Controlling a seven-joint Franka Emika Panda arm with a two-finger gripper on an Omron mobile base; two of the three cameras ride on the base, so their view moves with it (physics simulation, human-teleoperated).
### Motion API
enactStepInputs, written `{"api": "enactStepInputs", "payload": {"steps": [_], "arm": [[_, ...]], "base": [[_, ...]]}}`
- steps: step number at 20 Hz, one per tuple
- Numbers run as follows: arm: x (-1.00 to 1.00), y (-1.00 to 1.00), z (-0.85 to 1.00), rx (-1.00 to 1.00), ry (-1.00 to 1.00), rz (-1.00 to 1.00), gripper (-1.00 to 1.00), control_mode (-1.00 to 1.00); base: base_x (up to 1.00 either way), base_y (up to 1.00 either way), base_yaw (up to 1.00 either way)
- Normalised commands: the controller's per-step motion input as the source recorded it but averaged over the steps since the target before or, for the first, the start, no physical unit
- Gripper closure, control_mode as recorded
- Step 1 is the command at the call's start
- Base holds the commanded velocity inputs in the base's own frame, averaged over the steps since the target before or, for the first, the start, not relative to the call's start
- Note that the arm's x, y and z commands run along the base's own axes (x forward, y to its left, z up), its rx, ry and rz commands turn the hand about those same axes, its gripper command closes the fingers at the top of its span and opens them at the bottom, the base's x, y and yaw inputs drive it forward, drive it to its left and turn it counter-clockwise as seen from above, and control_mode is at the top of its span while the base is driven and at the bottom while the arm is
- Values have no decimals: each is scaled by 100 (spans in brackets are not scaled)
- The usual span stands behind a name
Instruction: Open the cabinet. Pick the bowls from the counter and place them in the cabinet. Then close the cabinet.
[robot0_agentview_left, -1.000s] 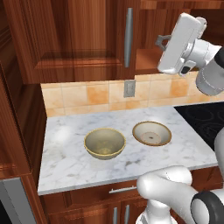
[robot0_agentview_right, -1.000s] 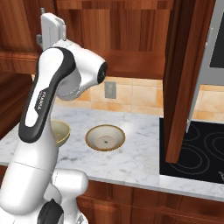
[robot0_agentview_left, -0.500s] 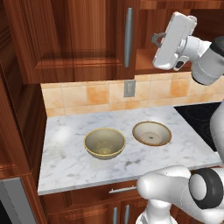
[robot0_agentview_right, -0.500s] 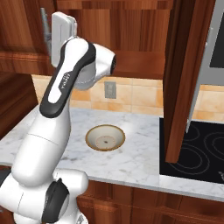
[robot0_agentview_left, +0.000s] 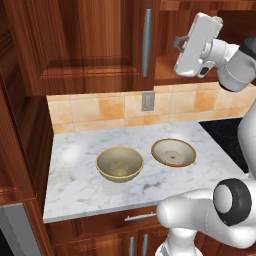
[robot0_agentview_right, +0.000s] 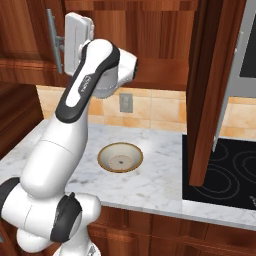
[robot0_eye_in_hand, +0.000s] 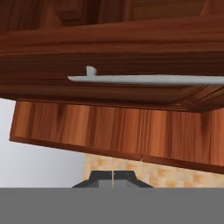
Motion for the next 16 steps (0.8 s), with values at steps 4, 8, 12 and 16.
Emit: {"api": "enactStepInputs", "payload": {"steps": [4,8,12,16], "arm": [[1,0,0,-10,-1,2,100,-100],[0,0,0,-14,-1,0,100,-100],[0,-2,-1,-15,0,0,100,-100],[0,-15,-20,-11,0,0,100,-100]], "base": [[0,0,0],[0,0,0],[0,0,0],[0,0,0]]}}
